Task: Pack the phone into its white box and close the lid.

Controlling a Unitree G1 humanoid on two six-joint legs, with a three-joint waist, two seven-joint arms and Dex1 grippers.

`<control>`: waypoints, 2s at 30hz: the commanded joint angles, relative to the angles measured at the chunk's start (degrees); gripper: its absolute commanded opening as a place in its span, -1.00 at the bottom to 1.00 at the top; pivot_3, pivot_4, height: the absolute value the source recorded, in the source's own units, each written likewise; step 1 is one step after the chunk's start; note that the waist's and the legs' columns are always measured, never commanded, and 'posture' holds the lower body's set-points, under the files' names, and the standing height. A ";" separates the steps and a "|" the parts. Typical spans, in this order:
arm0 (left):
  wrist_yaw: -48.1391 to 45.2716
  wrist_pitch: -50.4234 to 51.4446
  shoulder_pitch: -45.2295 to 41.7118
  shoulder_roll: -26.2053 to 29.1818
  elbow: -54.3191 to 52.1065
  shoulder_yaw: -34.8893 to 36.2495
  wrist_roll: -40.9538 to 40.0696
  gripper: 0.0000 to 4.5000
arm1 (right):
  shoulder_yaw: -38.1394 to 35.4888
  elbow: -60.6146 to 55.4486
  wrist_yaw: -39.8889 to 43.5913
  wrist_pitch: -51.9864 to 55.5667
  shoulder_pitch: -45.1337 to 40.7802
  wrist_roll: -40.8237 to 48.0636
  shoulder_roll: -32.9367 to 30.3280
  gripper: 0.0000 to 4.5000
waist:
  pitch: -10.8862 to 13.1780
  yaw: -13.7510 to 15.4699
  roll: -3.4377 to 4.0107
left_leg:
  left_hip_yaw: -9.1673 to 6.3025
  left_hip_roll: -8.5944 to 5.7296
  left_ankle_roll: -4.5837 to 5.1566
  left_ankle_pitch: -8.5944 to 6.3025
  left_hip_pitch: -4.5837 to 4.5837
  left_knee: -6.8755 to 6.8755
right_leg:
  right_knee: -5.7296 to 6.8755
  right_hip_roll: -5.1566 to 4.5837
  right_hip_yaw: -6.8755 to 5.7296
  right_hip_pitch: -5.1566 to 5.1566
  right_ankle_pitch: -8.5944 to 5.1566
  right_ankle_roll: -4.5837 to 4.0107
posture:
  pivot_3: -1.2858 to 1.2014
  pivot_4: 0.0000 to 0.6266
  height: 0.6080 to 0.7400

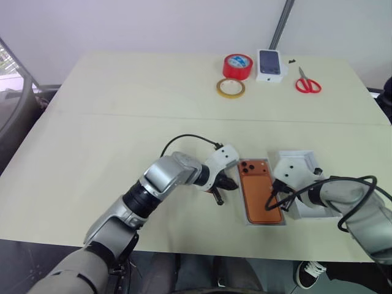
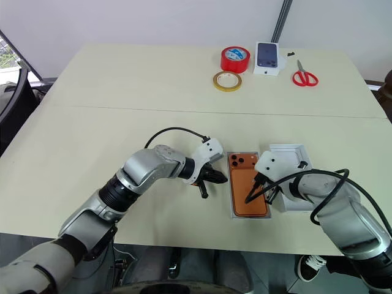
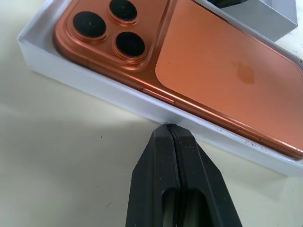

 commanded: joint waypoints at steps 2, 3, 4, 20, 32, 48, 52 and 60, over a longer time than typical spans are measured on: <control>-1.11 0.19 0.50 4.03 -3.50 8.32 -1.98 -0.99 | -12.04 -6.54 5.76 0.72 1.63 6.94 -1.94 -1.00 | 0.01 -0.44 0.01 | 0.00 0.02 0.00 0.00 0.01 0.00 | 0.02 0.02 0.00 0.00 0.00 0.00 | 0.03 -0.52 1.00; -1.40 -0.09 1.09 5.51 -4.22 9.85 -2.27 -0.99 | -14.41 -6.97 6.59 2.08 1.65 8.44 -1.88 -1.00 | 0.01 -1.04 0.01 | 0.00 0.05 0.00 0.00 0.01 -0.01 | 0.03 0.05 0.00 -0.01 0.00 0.00 | 0.03 -0.52 1.00; -1.90 -0.70 1.81 7.04 -5.12 11.10 -2.52 -0.99 | -16.32 -7.08 7.18 3.74 1.52 9.97 -1.75 -1.00 | 0.01 -1.28 0.01 | -0.01 0.06 0.00 0.00 0.02 -0.03 | 0.06 0.06 0.00 -0.01 0.00 0.00 | 0.03 -0.52 1.00; -18.78 -34.84 23.68 22.17 -21.22 16.27 -0.84 -1.00 | -18.33 1.52 -4.84 33.11 -7.96 18.32 5.92 0.27 | -0.03 -1.18 0.10 | 0.07 0.07 0.04 -0.02 0.09 -0.12 | 0.05 -0.03 0.05 -0.02 -0.01 -0.02 | 0.03 -0.52 1.00; -21.39 -42.26 25.90 23.32 -20.31 15.50 2.28 -1.00 | -16.95 7.11 -17.10 33.51 -11.92 22.06 12.88 -0.38 | -0.03 -1.21 0.13 | 0.12 0.06 0.13 -0.07 0.07 -0.11 | 0.10 0.00 0.09 -0.06 -0.01 -0.02 | 0.03 -0.52 1.00; -14.06 -43.12 26.42 20.54 -11.11 22.77 2.62 -1.00 | -24.85 19.51 -53.71 17.57 -23.71 100.07 14.95 -0.99 | -0.01 -2.54 0.13 | 0.16 0.13 0.14 -0.07 0.09 -0.10 | 0.35 0.04 0.12 -0.13 -0.01 -0.02 | 0.03 -0.52 1.00; -13.43 -43.66 24.99 20.08 -9.29 24.43 2.10 -1.00 | -13.98 12.99 -65.42 1.32 -21.00 110.20 21.31 -0.99 | 0.04 -2.79 0.03 | 0.19 0.14 0.21 -0.11 0.00 0.03 | 0.32 0.01 0.10 -0.15 -0.01 -0.01 | 0.03 -0.52 1.00; -12.67 -44.11 22.77 19.28 -9.20 24.73 2.51 -1.00 | 2.81 -2.27 -86.74 -19.63 -8.20 110.20 36.69 -0.99 | 0.02 -2.43 0.07 | 0.16 0.13 0.24 -0.13 -0.09 0.20 | 0.49 -0.02 0.12 -0.24 -0.02 0.01 | 0.03 -0.52 1.00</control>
